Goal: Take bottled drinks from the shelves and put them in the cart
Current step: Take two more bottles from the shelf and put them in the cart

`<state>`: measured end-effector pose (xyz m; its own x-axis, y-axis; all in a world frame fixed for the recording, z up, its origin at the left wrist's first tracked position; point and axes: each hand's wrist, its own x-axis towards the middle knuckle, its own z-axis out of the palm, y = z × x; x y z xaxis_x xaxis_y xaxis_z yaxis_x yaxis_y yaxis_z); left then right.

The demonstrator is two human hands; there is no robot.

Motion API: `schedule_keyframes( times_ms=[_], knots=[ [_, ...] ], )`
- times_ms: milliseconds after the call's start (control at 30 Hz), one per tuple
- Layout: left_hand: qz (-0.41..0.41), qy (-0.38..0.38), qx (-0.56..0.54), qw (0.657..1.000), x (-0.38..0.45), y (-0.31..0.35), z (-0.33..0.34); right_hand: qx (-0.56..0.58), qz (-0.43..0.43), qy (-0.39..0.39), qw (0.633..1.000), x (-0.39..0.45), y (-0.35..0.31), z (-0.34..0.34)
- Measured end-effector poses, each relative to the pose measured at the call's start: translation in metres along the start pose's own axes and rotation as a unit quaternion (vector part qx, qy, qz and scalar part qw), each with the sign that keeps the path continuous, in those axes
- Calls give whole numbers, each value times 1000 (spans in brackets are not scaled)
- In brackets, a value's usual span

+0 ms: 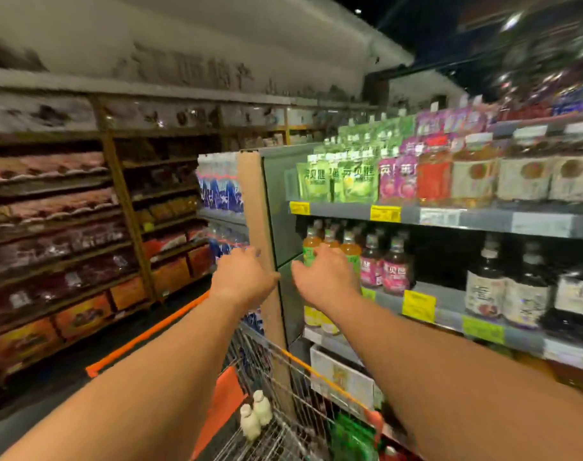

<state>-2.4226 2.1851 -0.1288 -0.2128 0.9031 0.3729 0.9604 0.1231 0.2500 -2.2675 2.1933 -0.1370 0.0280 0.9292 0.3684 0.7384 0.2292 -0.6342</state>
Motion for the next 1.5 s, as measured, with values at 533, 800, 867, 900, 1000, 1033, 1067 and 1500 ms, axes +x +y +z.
schedule_keyframes(
  times_ms=[533,800,867,900,1000,1033,1067,1500],
  knots=[
    [223,-49,-165,959,-179,383,-81,-118,99,133,979,-168,195,-392],
    [372,-101,-200,901,-300,613,-84,-203,185,221,936,-280,316,-598],
    [396,-110,-216,886,-326,666,-86,-201,218,257,920,-303,344,-639],
    [407,-115,-227,877,-340,691,-85,-202,238,270,911,-313,357,-658],
    [444,-129,-251,850,-376,765,-80,-221,289,290,885,-338,401,-710],
    [460,-129,-249,843,-386,789,-77,-229,303,297,876,-345,416,-726],
    [475,-127,-247,835,-396,812,-74,-239,313,306,867,-352,429,-742],
    [578,-170,-292,743,-504,1070,-60,-293,397,382,781,-439,567,-926]
  ],
)
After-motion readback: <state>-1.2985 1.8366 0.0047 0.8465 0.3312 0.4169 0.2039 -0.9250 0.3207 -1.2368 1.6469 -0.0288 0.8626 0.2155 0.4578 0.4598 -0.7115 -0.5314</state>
